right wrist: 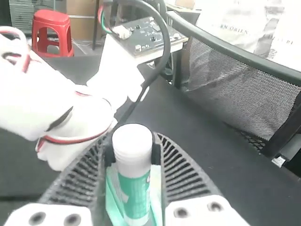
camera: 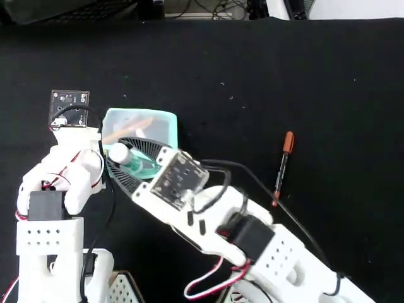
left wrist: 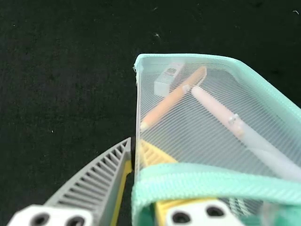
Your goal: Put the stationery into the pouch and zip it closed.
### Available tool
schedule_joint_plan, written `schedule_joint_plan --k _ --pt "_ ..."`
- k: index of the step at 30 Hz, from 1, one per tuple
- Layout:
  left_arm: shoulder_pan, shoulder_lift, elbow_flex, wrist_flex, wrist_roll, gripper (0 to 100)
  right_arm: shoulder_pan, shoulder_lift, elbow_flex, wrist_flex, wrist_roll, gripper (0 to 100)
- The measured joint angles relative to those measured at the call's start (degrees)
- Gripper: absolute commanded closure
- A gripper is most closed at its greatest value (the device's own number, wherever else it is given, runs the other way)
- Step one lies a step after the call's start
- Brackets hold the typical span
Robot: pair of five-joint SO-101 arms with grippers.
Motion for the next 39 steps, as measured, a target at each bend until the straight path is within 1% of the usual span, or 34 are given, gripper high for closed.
schedule_joint_plan --k 3,8,13,20,21,22,24,26,28,35,39 --pt "0.0 0.0 0.0 0.0 0.0 97 0.79 3.08 0.0 -0.62 0.0 98.6" --pt "0.18 0.0 0.0 -0.26 0.0 97 5.27 6.33 1.93 -1.05 -0.09 98.6" --pt "0.18 0.09 0.09 -0.44 0.0 97 6.07 5.98 5.45 -1.76 0.18 98.6" --pt "0.18 0.18 0.18 -0.44 0.0 97 5.19 5.98 8.62 -1.85 7.91 98.1" --pt "0.18 0.18 0.18 -0.44 0.0 97 4.57 5.98 9.05 -1.85 9.14 96.4" --pt "0.0 0.18 0.26 -0.44 0.0 97 4.04 5.98 9.32 -1.67 10.29 92.5" --pt "-0.09 0.18 0.26 -0.44 0.0 97 3.25 5.98 9.14 0.7 12.13 80.5" --pt "0.09 0.18 0.26 -0.44 0.0 97 3.25 5.98 7.82 4.31 12.22 68.5" --pt "0.09 0.18 0.26 -0.44 0.0 97 3.43 6.59 6.77 9.76 12.13 61.9" --pt "-0.09 0.18 0.26 -0.35 0.0 97 3.34 6.95 -7.56 29.01 12.04 61.3" --pt "-0.09 0.18 0.26 -0.35 0.0 97 3.34 3.34 -15.74 37.1 12.04 61.3"
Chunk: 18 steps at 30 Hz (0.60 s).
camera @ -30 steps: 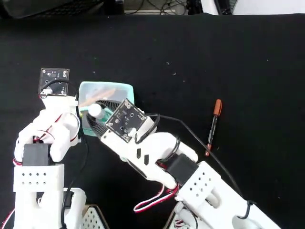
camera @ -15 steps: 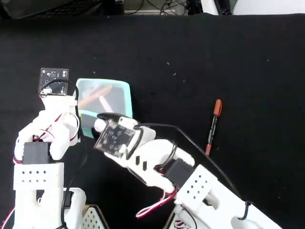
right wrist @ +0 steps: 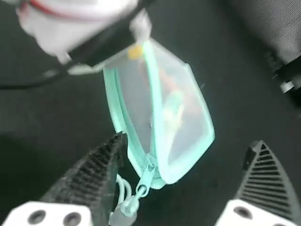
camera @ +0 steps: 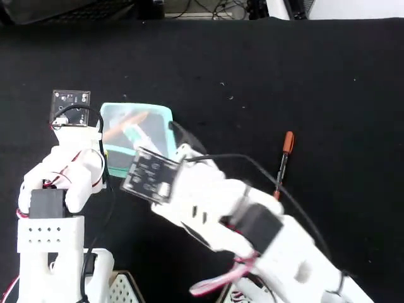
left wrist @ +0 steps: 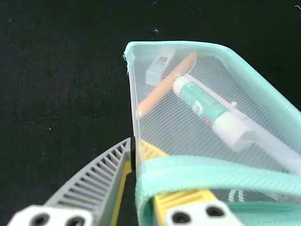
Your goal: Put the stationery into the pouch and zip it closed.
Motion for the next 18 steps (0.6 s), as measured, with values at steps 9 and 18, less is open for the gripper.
schedule_joint_plan --k 9,18 --pt "0.0 0.0 0.0 0.0 0.0 97 16.97 -10.37 -0.97 5.19 -2.73 97.8" --pt "0.0 0.0 0.0 0.0 0.0 97 52.57 4.4 11.52 -1.49 -14.86 75.3"
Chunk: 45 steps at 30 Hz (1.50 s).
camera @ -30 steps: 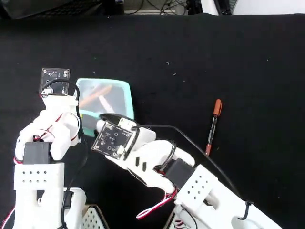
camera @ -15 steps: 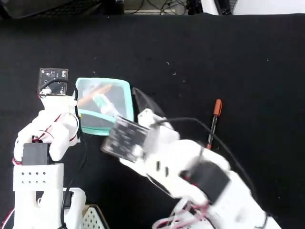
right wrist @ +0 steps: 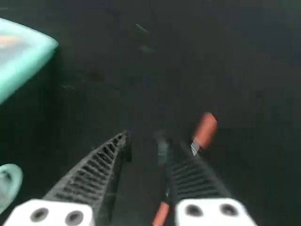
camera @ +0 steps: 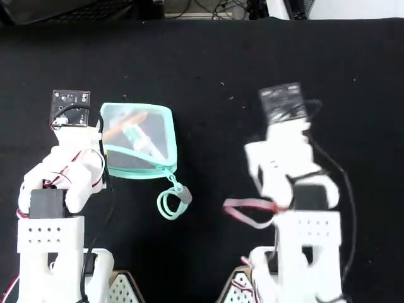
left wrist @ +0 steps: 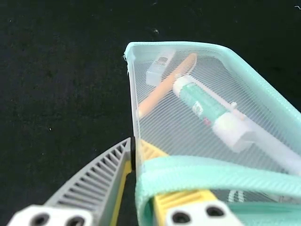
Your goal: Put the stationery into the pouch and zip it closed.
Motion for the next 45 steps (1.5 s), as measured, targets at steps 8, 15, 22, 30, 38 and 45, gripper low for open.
schedule_joint_plan --k 8,15,22,30,38,45 --pt "0.0 0.0 0.0 0.0 0.0 97 7.38 31.91 -15.21 2.29 -1.05 81.8" --pt "0.0 0.0 0.0 0.0 0.0 97 7.82 62.86 -43.08 16.88 -1.14 77.6" --pt "0.0 0.0 0.0 0.0 0.0 97 8.62 86.15 -67.25 25.05 -1.14 77.6" --pt "0.0 0.0 0.0 0.0 0.0 97 9.41 99.34 -82.81 29.89 -1.23 90.0" --pt "0.0 0.0 0.0 0.0 0.0 97 9.58 99.96 -86.07 32.97 -1.14 98.6" --pt "0.0 0.0 0.0 0.0 0.0 97 9.49 90.99 -86.07 39.47 -0.53 98.6"
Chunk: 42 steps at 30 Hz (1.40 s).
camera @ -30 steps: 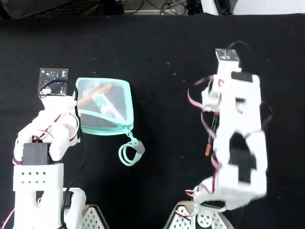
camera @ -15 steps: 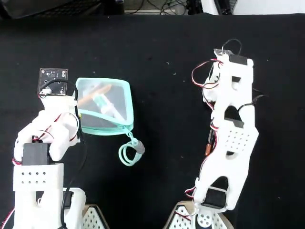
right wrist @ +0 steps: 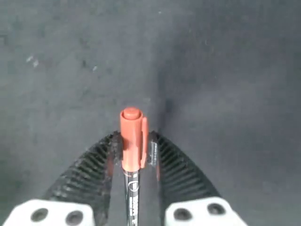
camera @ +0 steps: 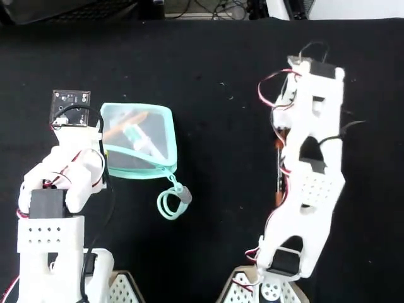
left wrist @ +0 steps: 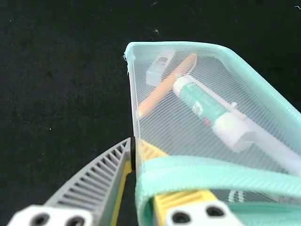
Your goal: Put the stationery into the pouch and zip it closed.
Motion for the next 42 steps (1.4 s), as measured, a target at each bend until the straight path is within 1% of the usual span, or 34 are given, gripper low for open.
schedule_joint_plan --k 3,6,11,17,20,24,28,31,34,38,42 --pt "0.0 0.0 0.0 0.0 0.0 97 -1.32 -7.03 1.67 1.32 1.14 98.6" --pt "0.0 0.0 0.0 0.0 0.0 97 -3.96 -16.26 8.09 1.32 2.11 98.6" --pt "0.0 0.0 0.0 0.0 0.0 97 -12.57 -37.36 23.74 -2.9 2.2 98.6" --pt "0.0 0.0 0.0 0.0 0.0 97 -25.76 -65.85 44.66 -12.22 2.2 98.6" --pt "0.0 0.0 0.0 0.0 0.0 97 -30.51 -78.68 53.36 -17.67 2.2 98.6" --pt "0.0 0.0 0.0 0.0 0.0 97 -35.69 -93.27 61.8 -26.2 2.2 98.6" --pt "0.0 0.0 0.0 0.0 0.0 97 -43.87 -105.76 68.22 -37.54 2.2 98.6" --pt "0.0 0.0 0.0 0.0 0.0 97 -52.4 -113.23 71.82 -45.1 2.2 98.6" --pt "0.0 0.0 0.0 0.0 0.0 97 -60.66 -117.45 74.73 -49.67 2.2 98.6" --pt "0.0 0.0 0.0 0.0 0.0 97 -65.05 -118.33 79.56 -52.84 2.2 98.6" --pt "0.0 0.0 0.0 0.0 0.0 97 -66.11 -118.24 84.92 -58.2 2.2 98.6"
